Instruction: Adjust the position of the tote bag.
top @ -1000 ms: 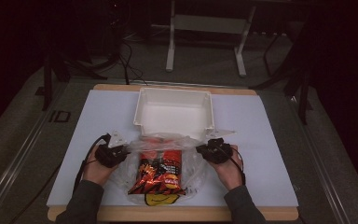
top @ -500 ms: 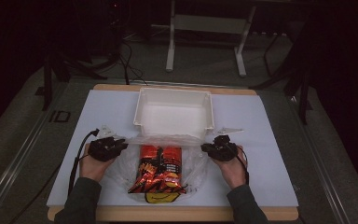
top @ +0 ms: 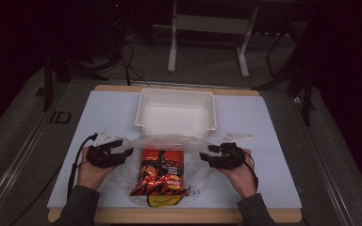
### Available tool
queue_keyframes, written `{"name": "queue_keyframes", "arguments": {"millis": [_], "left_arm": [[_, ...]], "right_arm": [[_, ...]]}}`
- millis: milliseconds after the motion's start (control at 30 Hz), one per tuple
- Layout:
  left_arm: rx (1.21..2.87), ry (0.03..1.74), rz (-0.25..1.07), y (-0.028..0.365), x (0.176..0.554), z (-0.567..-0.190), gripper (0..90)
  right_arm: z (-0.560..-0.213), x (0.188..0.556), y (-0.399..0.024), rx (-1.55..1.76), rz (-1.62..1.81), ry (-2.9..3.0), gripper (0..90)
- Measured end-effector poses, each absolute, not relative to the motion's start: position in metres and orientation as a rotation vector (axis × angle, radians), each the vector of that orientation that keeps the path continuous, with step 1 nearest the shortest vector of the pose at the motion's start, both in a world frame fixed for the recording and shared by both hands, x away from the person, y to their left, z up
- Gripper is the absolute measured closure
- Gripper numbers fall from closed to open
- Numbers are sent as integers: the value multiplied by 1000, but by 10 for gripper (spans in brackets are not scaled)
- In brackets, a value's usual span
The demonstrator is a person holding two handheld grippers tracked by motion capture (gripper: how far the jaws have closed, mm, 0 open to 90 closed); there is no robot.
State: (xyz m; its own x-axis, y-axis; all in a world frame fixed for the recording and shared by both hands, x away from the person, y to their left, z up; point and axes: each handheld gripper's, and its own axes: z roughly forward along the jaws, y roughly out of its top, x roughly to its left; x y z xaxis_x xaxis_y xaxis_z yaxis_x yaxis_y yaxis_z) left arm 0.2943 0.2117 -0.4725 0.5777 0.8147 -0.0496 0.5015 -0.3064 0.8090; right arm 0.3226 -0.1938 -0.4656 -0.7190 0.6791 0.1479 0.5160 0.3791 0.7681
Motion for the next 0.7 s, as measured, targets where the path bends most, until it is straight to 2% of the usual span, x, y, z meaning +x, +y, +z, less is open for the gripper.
{"name": "queue_keyframes", "arguments": {"millis": [67, 267, 333, 500, 600, 700], "left_arm": [[1959, 1037, 481, 213, 290, -469, 407], [1948, 993, 503, 210, 279, -462, 428], [1961, 970, 507, 206, 276, -462, 456], [1992, 886, 505, 195, 269, -460, 551], [2038, 798, 499, 184, 265, -461, 632], [2131, 766, 527, 171, 268, -467, 654]], "right_arm": [[-461, 318, -195, 1048, 1272, 2437, 450], [-446, 309, -199, 983, 1324, 2408, 429], [-442, 306, -200, 957, 1351, 2406, 472], [-444, 296, -187, 847, 1319, 2461, 694], [-455, 295, -173, 809, 1251, 2513, 733], [-468, 299, -161, 814, 1167, 2534, 718]]}}
